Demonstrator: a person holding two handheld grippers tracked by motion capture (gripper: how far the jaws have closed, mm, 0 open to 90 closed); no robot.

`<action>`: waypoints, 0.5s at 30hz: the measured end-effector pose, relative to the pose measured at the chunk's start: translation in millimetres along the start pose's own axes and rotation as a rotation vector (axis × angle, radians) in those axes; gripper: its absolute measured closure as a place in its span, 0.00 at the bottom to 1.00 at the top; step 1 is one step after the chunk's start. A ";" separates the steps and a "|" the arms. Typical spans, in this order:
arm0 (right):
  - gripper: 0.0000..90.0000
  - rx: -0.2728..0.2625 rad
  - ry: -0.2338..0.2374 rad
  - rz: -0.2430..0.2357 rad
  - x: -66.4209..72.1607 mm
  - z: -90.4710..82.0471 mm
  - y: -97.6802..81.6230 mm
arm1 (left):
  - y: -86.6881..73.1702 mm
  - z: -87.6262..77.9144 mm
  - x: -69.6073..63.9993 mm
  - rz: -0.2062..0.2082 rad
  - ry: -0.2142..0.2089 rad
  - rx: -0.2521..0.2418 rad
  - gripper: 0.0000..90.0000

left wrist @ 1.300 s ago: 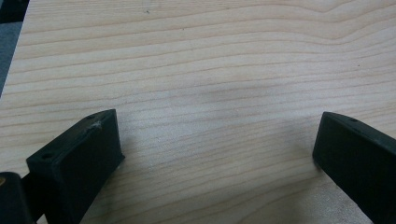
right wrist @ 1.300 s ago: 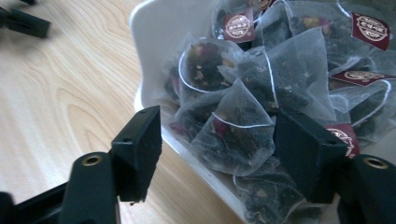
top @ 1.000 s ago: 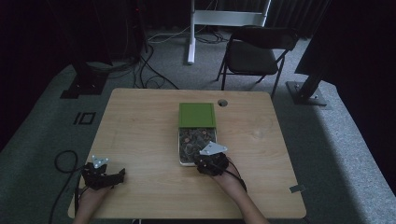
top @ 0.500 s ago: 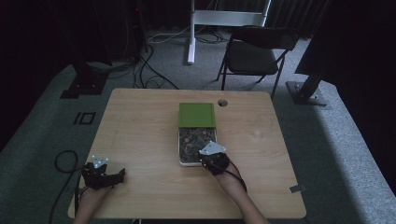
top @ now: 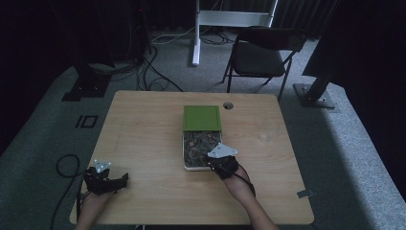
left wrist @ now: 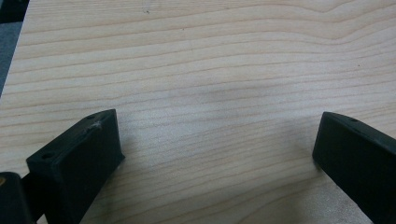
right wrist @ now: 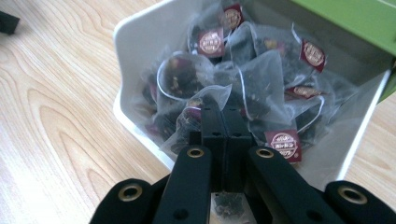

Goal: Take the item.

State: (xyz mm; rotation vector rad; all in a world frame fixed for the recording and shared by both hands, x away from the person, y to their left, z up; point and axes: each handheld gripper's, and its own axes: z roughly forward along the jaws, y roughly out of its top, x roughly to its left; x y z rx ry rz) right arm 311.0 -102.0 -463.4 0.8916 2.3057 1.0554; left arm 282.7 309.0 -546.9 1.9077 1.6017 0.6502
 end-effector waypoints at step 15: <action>1.00 -0.072 0.030 -0.007 -0.6 -19.1 18.1 | 0.0 0.1 -0.1 -0.001 0.000 -0.001 0.02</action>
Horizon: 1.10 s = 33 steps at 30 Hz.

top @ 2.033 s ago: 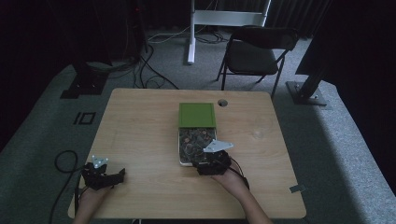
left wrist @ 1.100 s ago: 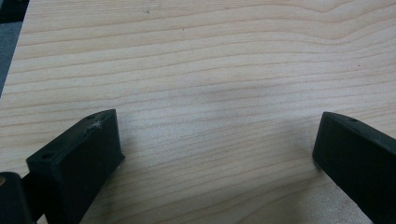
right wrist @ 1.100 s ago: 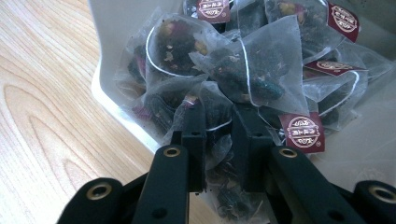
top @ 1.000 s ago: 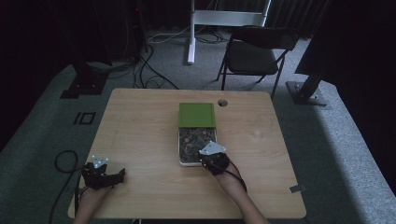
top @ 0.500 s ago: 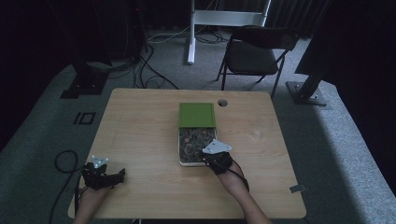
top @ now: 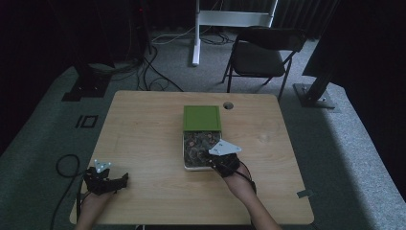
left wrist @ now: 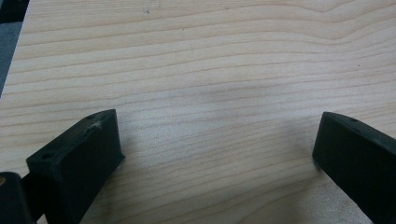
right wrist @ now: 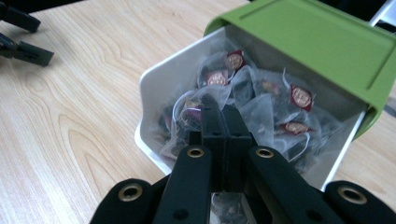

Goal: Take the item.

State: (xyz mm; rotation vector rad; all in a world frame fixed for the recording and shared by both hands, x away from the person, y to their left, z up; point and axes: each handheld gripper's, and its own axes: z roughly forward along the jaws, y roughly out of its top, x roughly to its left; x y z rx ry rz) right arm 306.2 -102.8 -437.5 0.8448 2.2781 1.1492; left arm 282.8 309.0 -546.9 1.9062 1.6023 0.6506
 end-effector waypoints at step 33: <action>1.00 -0.092 -0.052 0.067 -35.0 -28.3 16.1 | 0.0 -0.1 0.1 0.000 -0.001 0.001 0.02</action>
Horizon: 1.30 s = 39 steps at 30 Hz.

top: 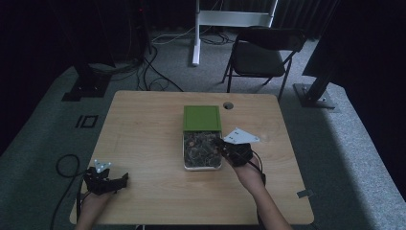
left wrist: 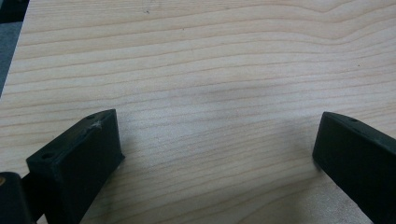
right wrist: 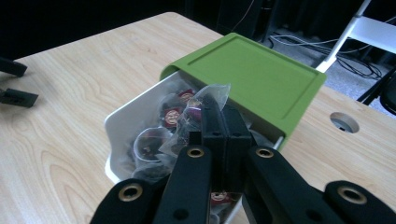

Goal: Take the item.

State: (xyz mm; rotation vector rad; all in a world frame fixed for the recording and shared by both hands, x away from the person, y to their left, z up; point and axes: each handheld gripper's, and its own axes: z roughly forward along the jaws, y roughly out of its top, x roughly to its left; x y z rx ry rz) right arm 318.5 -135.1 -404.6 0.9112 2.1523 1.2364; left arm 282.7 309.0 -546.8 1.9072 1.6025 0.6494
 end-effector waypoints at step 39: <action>1.00 -0.019 -0.187 0.084 -71.9 -30.9 -12.1 | 0.0 0.1 0.0 0.000 0.001 -0.001 0.02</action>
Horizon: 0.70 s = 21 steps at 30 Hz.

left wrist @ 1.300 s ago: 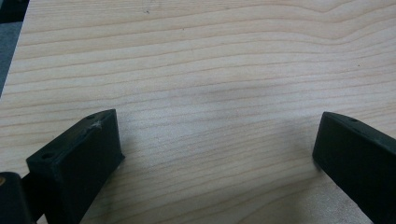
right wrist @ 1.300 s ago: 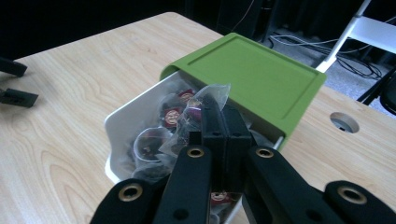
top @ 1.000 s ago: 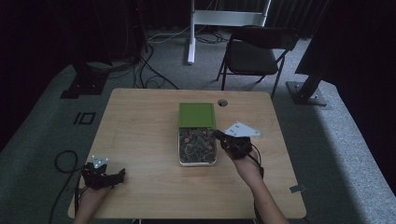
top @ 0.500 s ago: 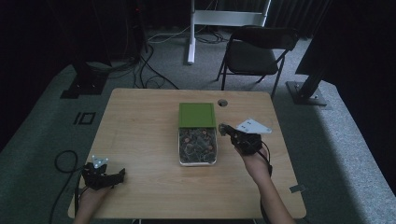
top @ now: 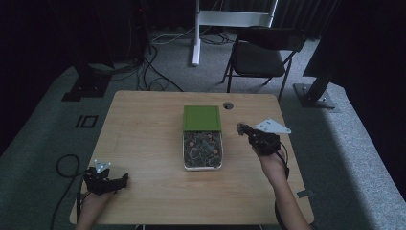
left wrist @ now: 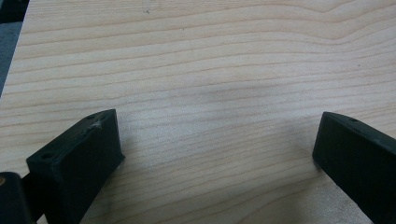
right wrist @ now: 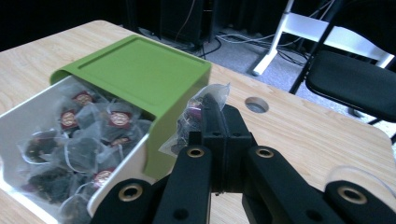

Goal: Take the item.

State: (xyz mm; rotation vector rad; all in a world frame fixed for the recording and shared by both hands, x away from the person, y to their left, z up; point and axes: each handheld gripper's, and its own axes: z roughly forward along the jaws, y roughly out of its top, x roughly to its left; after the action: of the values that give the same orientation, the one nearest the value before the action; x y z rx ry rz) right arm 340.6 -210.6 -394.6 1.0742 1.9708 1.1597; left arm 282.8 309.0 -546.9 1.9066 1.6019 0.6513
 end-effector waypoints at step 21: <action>1.00 -0.002 -0.120 0.040 -44.8 -5.3 -3.3 | 0.1 -0.1 0.0 0.000 0.000 0.002 0.02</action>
State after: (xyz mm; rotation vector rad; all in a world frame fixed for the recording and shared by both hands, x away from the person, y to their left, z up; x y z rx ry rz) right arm 357.1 -252.6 -391.0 1.1594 1.8636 1.0912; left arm 282.7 309.0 -546.8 1.9081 1.6023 0.6500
